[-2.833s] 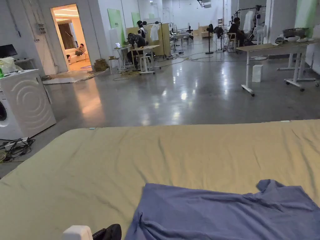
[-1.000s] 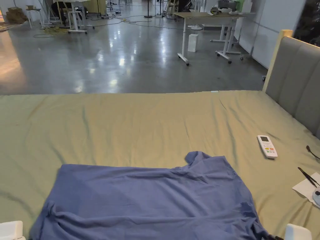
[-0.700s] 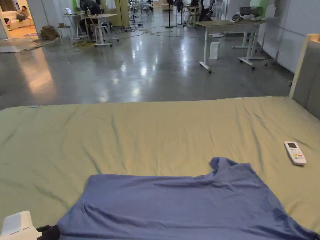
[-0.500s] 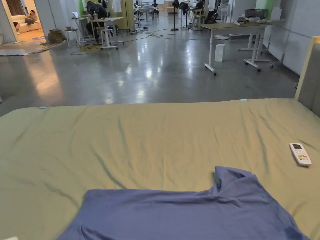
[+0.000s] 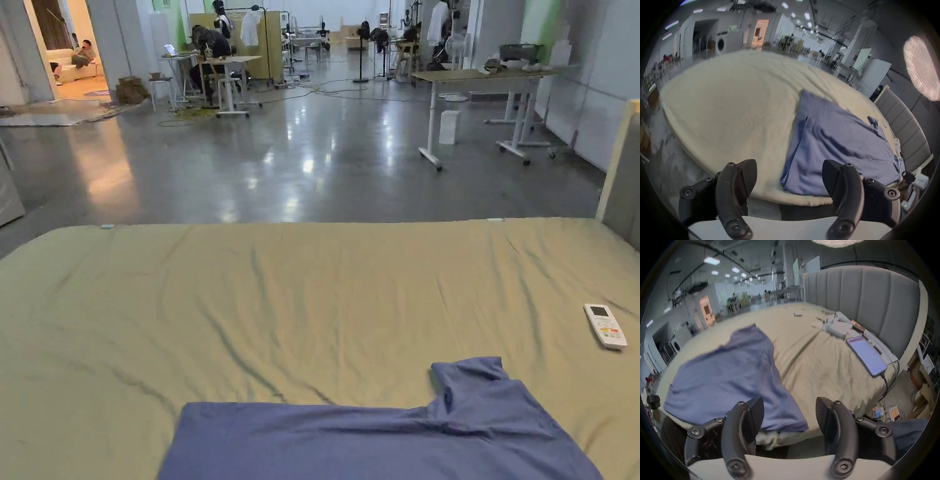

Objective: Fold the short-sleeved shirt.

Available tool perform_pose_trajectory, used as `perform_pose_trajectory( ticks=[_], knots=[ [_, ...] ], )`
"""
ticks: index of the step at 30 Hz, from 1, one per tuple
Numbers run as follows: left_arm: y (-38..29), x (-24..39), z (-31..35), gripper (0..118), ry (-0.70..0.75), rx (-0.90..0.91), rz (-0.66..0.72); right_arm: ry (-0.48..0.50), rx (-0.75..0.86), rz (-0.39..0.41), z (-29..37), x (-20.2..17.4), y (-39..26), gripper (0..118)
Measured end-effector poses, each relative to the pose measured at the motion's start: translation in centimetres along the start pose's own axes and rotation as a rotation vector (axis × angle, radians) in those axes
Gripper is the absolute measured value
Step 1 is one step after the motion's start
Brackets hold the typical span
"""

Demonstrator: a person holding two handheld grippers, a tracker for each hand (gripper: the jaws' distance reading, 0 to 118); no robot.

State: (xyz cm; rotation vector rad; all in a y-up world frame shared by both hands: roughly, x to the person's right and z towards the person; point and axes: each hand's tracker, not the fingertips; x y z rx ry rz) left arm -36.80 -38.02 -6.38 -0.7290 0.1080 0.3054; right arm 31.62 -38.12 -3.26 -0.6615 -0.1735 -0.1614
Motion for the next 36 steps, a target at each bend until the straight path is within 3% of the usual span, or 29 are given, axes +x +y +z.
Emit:
perform_pose_trajectory(
  ticks=[3, 6, 12, 14, 15, 17, 19, 21, 22, 24, 36],
  knots=[
    [2.2, 2.7, 4.9, 84, 0.065, 0.141, -0.153, 0.013, 0.121, 0.006, 3.6, -1.2, 2.5, 70],
    [3.9, 6.5, 10.2, 84, -0.007, 0.352, -0.23, 0.11, 0.25, 0.003, 7.5, -3.7, 5.0, 70],
    [4.5, 13.9, 17.6, 83, -0.063, 0.613, -0.396, 0.193, 0.467, 0.145, 12.7, -9.8, 7.9, 70],
    [3.3, 15.7, 19.0, 81, -0.043, 0.681, -0.423, 0.242, 0.465, 0.123, 14.0, -10.9, 8.5, 70],
    [2.9, 16.4, 19.4, 77, -0.062, 0.675, -0.433, 0.3, 0.445, 0.085, 14.3, -11.3, 8.5, 70],
    [2.2, 17.5, 20.0, 52, -0.06, 0.688, -0.435, 0.336, 0.477, 0.105, 15.1, -12.2, 8.3, 58],
    [1.9, 17.7, 20.3, 20, -0.054, 0.698, -0.453, 0.329, 0.492, 0.179, 15.6, -13.0, 8.0, 39],
    [1.7, 17.8, 20.3, 13, -0.07, 0.687, -0.457, 0.339, 0.493, 0.242, 16.0, -13.8, 7.8, 17],
    [1.9, 17.7, 20.5, 0, -0.1, 0.671, -0.46, 0.345, 0.484, 0.244, 16.1, -13.9, 7.6, 4],
    [1.9, 17.4, 20.8, 0, -0.124, 0.654, -0.445, 0.342, 0.5, 0.252, 16.3, -14.3, 7.2, 0],
    [3.2, 15.7, 17.5, 0, -0.142, 0.554, -0.427, 0.317, 0.457, 0.286, 14.9, -14.5, 6.9, 0]
  ],
)
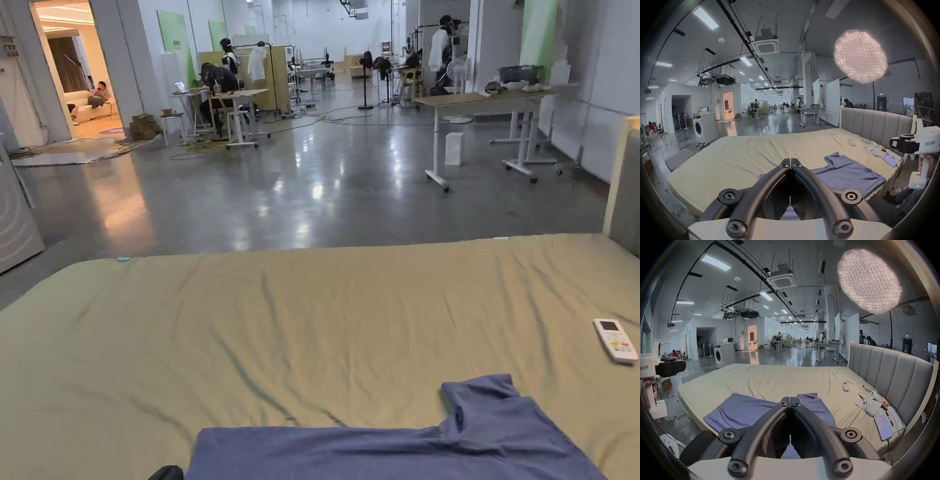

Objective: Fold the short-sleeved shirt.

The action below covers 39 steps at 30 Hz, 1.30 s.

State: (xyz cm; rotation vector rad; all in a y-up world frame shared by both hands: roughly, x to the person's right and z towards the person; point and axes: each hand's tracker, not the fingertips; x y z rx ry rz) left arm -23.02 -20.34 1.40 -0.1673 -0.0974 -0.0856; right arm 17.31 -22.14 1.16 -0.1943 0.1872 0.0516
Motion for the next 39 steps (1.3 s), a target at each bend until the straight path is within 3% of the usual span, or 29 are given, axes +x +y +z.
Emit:
perform_pose_trajectory(
  ticks=[3, 8, 10, 13, 14, 16, 17, 18, 24, 30, 32, 33, 35, 36, 39],
  knots=[
    [-0.3, -1.9, -3.0, 0, 0.036, -0.052, -0.029, 0.015, -0.044, -0.02, -0.8, 0.4, -1.0, 0],
    [-1.8, -5.9, -10.1, 0, 0.039, -0.142, 0.091, 0.03, -0.145, -0.087, -2.8, 1.2, -3.2, 0],
    [-2.9, -8.2, -14.9, 0, 0.016, -0.235, 0.154, 0.111, -0.159, -0.172, -3.6, 2.1, -4.2, 0],
    [-4.9, -10.8, -22.6, 3, 0.056, -0.383, 0.193, 0.111, -0.195, -0.275, -4.8, 2.8, -5.5, 0],
    [-5.3, -11.2, -24.6, 14, 0.079, -0.422, 0.185, 0.102, -0.206, -0.28, -5.2, 3.0, -5.9, 0],
    [-7.2, -12.3, -29.1, 54, 0.094, -0.511, 0.16, 0.075, -0.23, -0.28, -6.0, 3.2, -6.6, 0],
    [-8.1, -12.9, -30.9, 65, 0.09, -0.565, 0.191, 0.066, -0.243, -0.286, -6.3, 3.3, -7.0, 0],
    [-8.8, -13.0, -33.1, 67, 0.102, -0.59, 0.201, 0.064, -0.258, -0.299, -6.7, 3.6, -7.4, 0],
    [-12.9, -13.8, -40.7, 67, 0.117, -0.745, 0.219, 0.068, -0.337, -0.34, -7.3, 4.2, -9.0, 0],
    [-15.6, -12.5, -43.0, 59, 0.103, -0.884, 0.176, 0.053, -0.406, -0.316, -6.8, 4.2, -10.1, 0],
    [-15.5, -12.1, -42.7, 57, 0.114, -0.847, 0.177, 0.054, -0.416, -0.325, -6.5, 4.4, -10.4, 0],
    [-15.4, -12.0, -42.6, 53, 0.119, -0.841, 0.196, 0.062, -0.42, -0.332, -6.3, 4.4, -10.4, 0],
    [-14.7, -11.7, -42.3, 14, 0.11, -0.831, 0.218, 0.083, -0.426, -0.333, -6.0, 4.6, -10.6, 0],
    [-14.8, -11.4, -42.4, 5, 0.076, -0.829, 0.227, 0.09, -0.434, -0.324, -6.0, 4.6, -10.7, 0],
    [-15.9, -11.2, -43.5, 5, 0.075, -0.879, 0.157, 0.085, -0.452, -0.268, -6.8, 5.4, -10.6, 0]
  ],
)
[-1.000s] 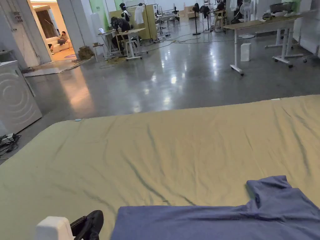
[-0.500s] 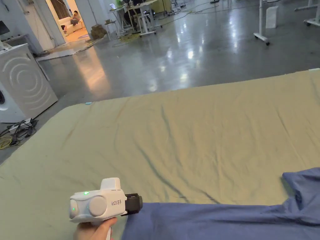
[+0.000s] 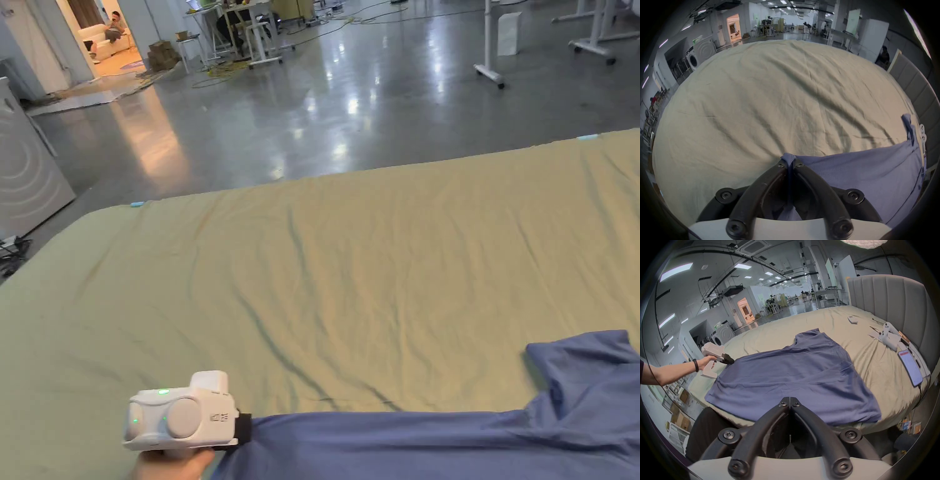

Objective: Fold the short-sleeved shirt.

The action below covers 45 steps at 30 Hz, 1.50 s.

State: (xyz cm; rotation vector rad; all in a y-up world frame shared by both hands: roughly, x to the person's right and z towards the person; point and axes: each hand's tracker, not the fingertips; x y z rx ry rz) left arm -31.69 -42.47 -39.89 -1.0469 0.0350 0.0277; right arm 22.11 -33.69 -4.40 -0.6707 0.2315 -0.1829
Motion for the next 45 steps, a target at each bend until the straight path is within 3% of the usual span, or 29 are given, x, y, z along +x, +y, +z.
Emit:
perform_pose_trajectory(
  ticks=[4, 5, 6, 7, 8, 11, 13, 19, 23, 24, 25, 26, 27, 28, 30, 33, 36, 40, 45],
  knots=[
    [0.9, -0.3, -0.7, 5, -0.006, -0.051, 0.037, -0.03, 0.081, -0.014, -0.7, 2.1, 4.7, 0],
    [1.0, -0.1, -0.8, 5, -0.002, -0.061, 0.015, -0.035, 0.096, -0.013, -1.2, 2.9, 6.2, 7],
    [1.2, 0.1, -0.8, 5, 0.01, -0.074, -0.019, -0.04, 0.093, -0.016, -2.2, 3.8, 8.2, 24],
    [1.3, 0.9, -0.3, 5, 0.015, -0.084, -0.033, -0.053, 0.087, -0.016, -3.5, 4.6, 10.3, 49],
    [1.3, 1.2, -0.1, 5, 0.018, -0.094, -0.042, -0.065, 0.088, -0.016, -4.7, 5.5, 12.0, 57],
    [1.9, 1.0, 0.0, 5, -0.003, -0.14, -0.009, -0.117, 0.094, -0.018, -9.7, 8.1, 16.1, 62],
    [2.4, 0.8, 0.1, 5, -0.024, -0.168, 0.023, -0.131, 0.01, -0.033, -14.0, 10.9, 17.5, 67],
    [2.7, 0.2, 0.1, 5, -0.05, -0.175, -0.002, -0.222, -0.305, 0.003, -25.3, 15.3, 18.2, 67],
    [2.7, -0.6, -0.1, 5, -0.08, -0.172, 0.02, -0.226, -0.342, 0.023, -28.0, 15.6, 17.7, 63],
    [2.6, -0.6, -0.2, 5, -0.082, -0.169, 0.022, -0.201, -0.342, 0.05, -28.0, 14.9, 17.8, 55],
    [2.6, -0.6, -0.2, 5, -0.081, -0.167, 0.018, -0.188, -0.348, 0.095, -28.2, 14.5, 17.7, 21],
    [2.6, -0.5, -0.2, 5, -0.079, -0.164, 0.014, -0.199, -0.371, 0.114, -28.3, 14.1, 17.5, 2],
    [2.5, -0.5, -0.3, 5, -0.076, -0.16, 0.006, -0.224, -0.377, 0.178, -28.6, 14.1, 17.4, 2],
    [2.4, -0.4, -0.3, 5, -0.073, -0.156, -0.002, -0.201, -0.401, 0.189, -29.1, 13.3, 17.2, 2],
    [2.4, -0.4, -0.2, 5, -0.069, -0.149, -0.01, -0.219, -0.389, 0.175, -29.2, 13.5, 17.1, 2],
    [2.3, -0.4, -0.2, 5, -0.067, -0.145, -0.01, -0.192, -0.342, 0.082, -28.3, 14.5, 17.5, 2],
    [2.4, -0.5, -0.3, 5, -0.068, -0.148, -0.005, -0.2, -0.336, 0.06, -28.0, 15.1, 17.2, 2],
    [2.1, -1.0, 0.3, 5, -0.089, -0.117, 0.037, -0.136, -0.242, -0.035, -26.3, 15.5, 17.3, 1],
    [-0.6, -1.7, 6.2, 5, -0.175, 0.145, 0.021, -0.052, -0.122, -0.123, -21.9, 15.7, 18.0, 1]
  ],
)
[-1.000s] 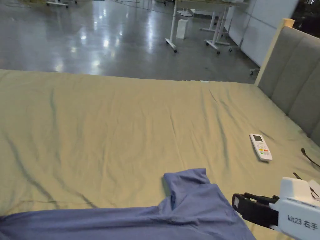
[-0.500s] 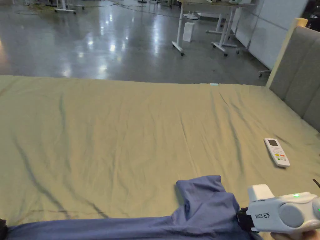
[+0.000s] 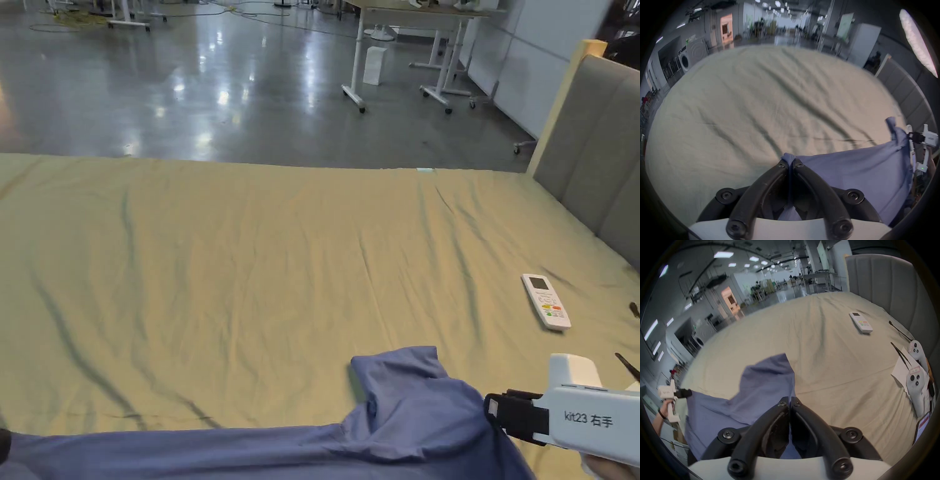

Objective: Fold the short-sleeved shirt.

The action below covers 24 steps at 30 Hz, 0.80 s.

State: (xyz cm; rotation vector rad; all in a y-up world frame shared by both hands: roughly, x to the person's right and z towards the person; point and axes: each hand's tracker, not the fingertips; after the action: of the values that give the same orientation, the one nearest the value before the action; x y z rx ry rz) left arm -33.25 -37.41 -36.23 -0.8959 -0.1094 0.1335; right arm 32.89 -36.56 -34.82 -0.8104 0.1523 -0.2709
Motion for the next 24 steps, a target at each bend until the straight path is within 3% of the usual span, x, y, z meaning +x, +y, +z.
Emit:
perform_pose_trajectory(
  ticks=[3, 6, 14, 16, 21, 24],
  knots=[
    [-0.9, 0.1, 4.3, 5, -0.071, 0.02, 0.034, 0.017, 0.049, -0.008, 2.6, -0.1, -0.3, 1],
    [-2.3, 0.5, 8.7, 5, -0.124, 0.098, 0.011, 0.082, 0.099, -0.066, 5.7, -0.6, -1.4, 1],
    [-11.4, -1.2, 19.8, 5, -0.194, 0.198, 0.071, 0.122, 0.17, -0.065, 16.8, -1.7, -9.4, 1],
    [-14.1, -2.0, 21.3, 5, -0.197, 0.214, 0.085, 0.1, 0.181, -0.066, 19.2, -1.9, -12.4, 1],
    [-19.2, -3.2, 21.0, 5, -0.211, 0.144, 0.182, 0.046, 0.119, -0.188, 20.6, 1.0, -18.6, 1],
    [-21.2, -2.9, 19.0, 5, -0.167, 0.069, 0.146, -0.006, 0.067, -0.195, 19.4, 2.0, -21.3, 1]
  ],
)
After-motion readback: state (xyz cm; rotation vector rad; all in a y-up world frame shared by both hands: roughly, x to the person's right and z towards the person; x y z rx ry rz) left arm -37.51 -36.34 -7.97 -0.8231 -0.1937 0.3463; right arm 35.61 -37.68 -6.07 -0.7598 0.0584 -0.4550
